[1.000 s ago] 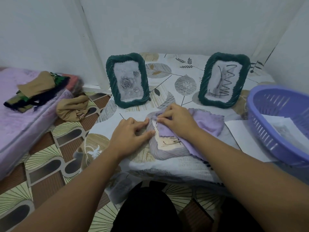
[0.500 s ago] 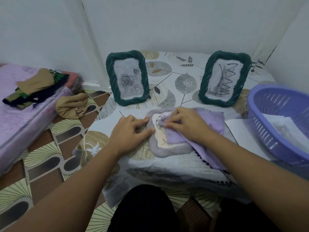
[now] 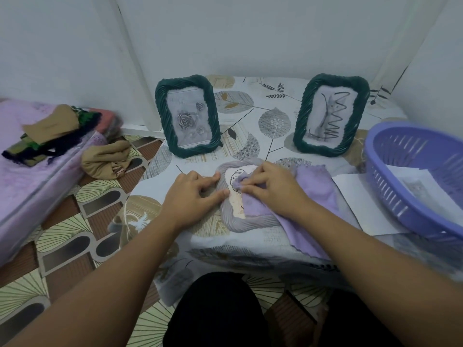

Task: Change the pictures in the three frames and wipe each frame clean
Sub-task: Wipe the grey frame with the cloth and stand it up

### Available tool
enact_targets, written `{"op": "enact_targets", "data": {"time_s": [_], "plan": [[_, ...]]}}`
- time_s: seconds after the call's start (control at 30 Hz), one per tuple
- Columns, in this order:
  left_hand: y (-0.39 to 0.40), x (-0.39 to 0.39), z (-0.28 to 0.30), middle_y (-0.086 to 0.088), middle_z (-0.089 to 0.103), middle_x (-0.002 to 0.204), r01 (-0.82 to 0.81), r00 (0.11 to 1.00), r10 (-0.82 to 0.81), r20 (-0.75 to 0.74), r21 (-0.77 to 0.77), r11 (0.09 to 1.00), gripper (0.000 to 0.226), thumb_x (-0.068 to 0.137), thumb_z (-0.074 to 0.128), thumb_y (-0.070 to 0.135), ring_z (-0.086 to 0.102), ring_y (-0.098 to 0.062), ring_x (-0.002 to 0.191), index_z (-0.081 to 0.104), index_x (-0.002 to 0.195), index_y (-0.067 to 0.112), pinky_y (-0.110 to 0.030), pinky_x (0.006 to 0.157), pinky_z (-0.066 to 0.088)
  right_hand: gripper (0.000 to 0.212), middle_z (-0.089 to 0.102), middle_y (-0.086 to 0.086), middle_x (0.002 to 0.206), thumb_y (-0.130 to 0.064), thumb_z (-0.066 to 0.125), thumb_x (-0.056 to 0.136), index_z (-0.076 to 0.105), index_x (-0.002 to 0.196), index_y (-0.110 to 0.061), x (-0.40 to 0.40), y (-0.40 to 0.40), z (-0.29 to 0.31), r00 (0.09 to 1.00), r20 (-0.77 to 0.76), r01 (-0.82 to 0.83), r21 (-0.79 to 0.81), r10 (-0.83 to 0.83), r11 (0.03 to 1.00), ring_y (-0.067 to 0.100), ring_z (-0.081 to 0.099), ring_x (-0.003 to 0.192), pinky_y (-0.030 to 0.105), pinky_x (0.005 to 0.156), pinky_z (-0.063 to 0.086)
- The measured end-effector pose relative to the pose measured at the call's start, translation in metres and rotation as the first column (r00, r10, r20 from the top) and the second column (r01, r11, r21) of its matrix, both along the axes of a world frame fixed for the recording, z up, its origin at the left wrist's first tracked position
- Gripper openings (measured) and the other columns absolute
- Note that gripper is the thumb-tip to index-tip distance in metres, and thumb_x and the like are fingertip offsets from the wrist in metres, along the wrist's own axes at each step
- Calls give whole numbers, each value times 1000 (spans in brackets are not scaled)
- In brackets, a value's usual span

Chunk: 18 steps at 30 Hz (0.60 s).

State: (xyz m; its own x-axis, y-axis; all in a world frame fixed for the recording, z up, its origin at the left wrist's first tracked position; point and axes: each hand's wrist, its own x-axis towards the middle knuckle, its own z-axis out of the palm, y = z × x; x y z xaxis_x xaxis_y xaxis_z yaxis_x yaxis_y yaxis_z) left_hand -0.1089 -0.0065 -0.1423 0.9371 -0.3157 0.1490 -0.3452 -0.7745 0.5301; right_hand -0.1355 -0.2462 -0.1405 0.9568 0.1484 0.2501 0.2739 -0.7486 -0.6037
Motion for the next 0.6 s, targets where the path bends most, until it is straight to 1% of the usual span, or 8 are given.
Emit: {"op": "enact_targets", "data": {"time_s": [0.07, 0.1, 0.17, 0.27, 0.37, 0.43, 0.5, 0.6], "plan": [[0, 1, -1, 8, 52, 91, 0, 1000, 0, 2, 0, 1000, 61, 85, 59, 73, 44, -15, 97, 61, 138, 43, -33, 79, 38, 21, 60, -9, 94, -52, 73, 86, 80, 101, -40, -20, -8, 3, 986, -58, -156, 27, 158, 987, 12, 58, 91, 39, 84, 50], [0, 0, -1, 8, 52, 92, 0, 1000, 0, 3, 2, 1000, 61, 85, 59, 73, 44, -14, 96, 61, 138, 43, -32, 78, 37, 21, 61, -9, 94, -52, 73, 85, 80, 101, -40, -24, -13, 6, 982, -86, -163, 54, 167, 985, 11, 59, 91, 38, 84, 50], [-1, 0, -2, 9, 52, 92, 0, 1000, 0, 4, 9, 1000, 60, 85, 59, 73, 44, -14, 97, 61, 138, 44, -32, 77, 36, 18, 60, -10, 92, -50, 75, 86, 81, 100, -39, -12, -16, 8, 998, -52, -23, 41, 25, 999, 10, 59, 90, 37, 84, 47], [0, 0, -1, 8, 52, 92, -1, 1000, 1, 2, 11, 1000, 60, 85, 59, 73, 44, -14, 96, 60, 138, 45, -32, 76, 35, 18, 57, -3, 94, -45, 73, 90, 81, 103, -35, 8, 0, 8, 975, -9, 222, -9, -222, 975, 14, 55, 90, 33, 77, 33], [0, 1, -1, 8, 52, 91, -2, 1000, 2, 10, 4, 1000, 61, 85, 60, 73, 44, -13, 96, 61, 138, 43, -31, 76, 35, 19, 56, -1, 90, -43, 74, 90, 82, 102, -31, -11, 6, 4, 999, 1, 52, 1, -52, 999, 13, 52, 86, 33, 78, 39], [1, 1, -2, 9, 52, 91, -4, 1000, 4, 11, 7, 1000, 61, 85, 59, 73, 43, -13, 95, 61, 138, 42, -31, 75, 35, 19, 55, -5, 90, -43, 74, 90, 82, 103, -31, -25, -4, 5, 999, -28, -24, -15, 24, 1000, 7, 50, 84, 29, 74, 35], [0, 0, -1, 9, 52, 91, -3, 1000, 3, 6, 15, 1000, 61, 86, 58, 74, 43, -13, 95, 61, 138, 43, -31, 74, 35, 18, 53, -8, 90, -43, 74, 90, 82, 102, -33, -15, -10, 8, 994, 9, 108, -24, -108, 994, 7, 50, 85, 28, 72, 28], [0, 0, 1, 9, 52, 92, 1, 1000, 0, -3, 23, 1000, 61, 86, 58, 74, 44, -13, 96, 60, 139, 43, -32, 76, 36, 18, 55, 1, 99, -41, 70, 94, 82, 101, -29, 12, 2, 15, 950, 1, 310, -79, -311, 948, 17, 52, 94, 31, 65, 21]]}}
